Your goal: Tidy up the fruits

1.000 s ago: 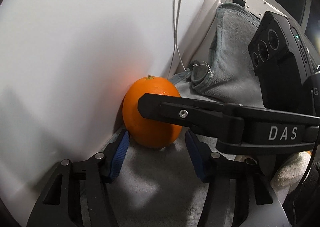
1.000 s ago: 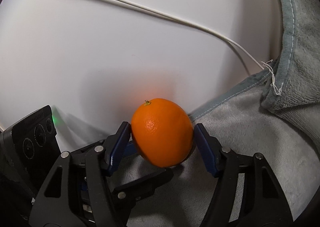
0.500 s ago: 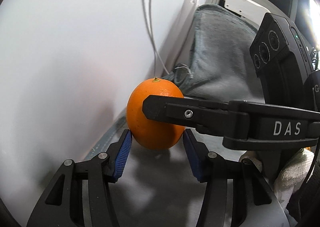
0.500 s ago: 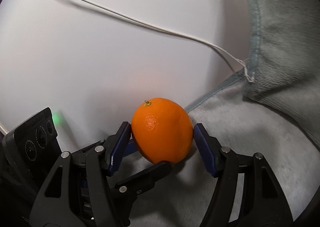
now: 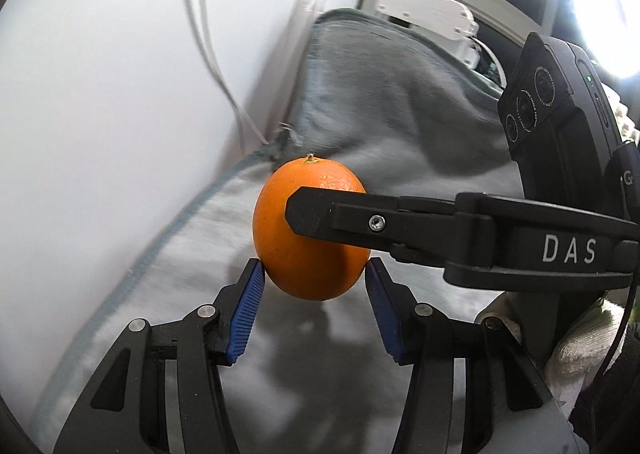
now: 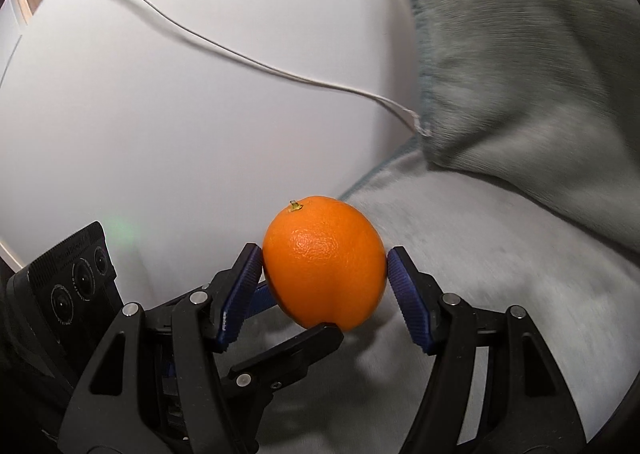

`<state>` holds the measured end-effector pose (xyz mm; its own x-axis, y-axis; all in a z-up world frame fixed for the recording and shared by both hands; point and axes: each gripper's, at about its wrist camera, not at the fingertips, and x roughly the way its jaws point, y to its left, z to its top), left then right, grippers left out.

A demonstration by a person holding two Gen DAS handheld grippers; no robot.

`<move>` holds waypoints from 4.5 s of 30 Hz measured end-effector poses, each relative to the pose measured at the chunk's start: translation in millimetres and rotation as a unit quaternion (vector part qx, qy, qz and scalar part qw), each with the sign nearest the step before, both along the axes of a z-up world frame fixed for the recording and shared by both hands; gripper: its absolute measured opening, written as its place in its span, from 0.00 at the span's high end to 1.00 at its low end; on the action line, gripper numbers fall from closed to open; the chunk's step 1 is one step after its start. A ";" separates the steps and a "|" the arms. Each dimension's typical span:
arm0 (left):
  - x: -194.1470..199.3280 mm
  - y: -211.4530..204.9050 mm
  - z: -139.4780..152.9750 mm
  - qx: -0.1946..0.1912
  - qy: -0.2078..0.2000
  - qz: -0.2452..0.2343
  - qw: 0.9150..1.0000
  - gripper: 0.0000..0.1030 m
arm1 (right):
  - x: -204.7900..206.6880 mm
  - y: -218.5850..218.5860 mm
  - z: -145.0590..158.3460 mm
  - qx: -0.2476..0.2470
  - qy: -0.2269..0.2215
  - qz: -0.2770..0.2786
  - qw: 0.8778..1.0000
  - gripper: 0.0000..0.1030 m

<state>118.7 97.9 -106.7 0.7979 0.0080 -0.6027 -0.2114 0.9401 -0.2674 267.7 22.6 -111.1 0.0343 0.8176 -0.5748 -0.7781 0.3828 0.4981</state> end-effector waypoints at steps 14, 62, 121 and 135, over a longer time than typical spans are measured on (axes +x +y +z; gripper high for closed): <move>-10.1 -78.2 6.5 0.001 -0.012 -0.087 0.996 0.51 | -15.3 -102.6 16.9 0.004 -0.006 -0.087 0.996 0.34; 23.8 -346.5 24.3 0.007 -0.011 -0.373 0.928 0.51 | -79.3 -413.3 21.3 -0.019 -0.003 -0.401 0.916 0.34; -46.8 -268.4 72.4 0.073 -0.042 -0.296 0.951 0.22 | -186.2 -393.8 65.7 -0.169 -0.189 -0.541 0.802 0.00; -48.6 -267.2 73.4 0.073 -0.043 -0.295 0.952 0.22 | -183.9 -387.5 62.1 -0.180 -0.187 -0.534 0.805 0.00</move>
<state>70.1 -169.3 -33.3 0.7358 -0.3793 -0.5610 0.3826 0.9164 -0.1177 83.8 -364.9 -49.0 0.8323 -0.0098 -0.5543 0.0198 0.9997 0.0121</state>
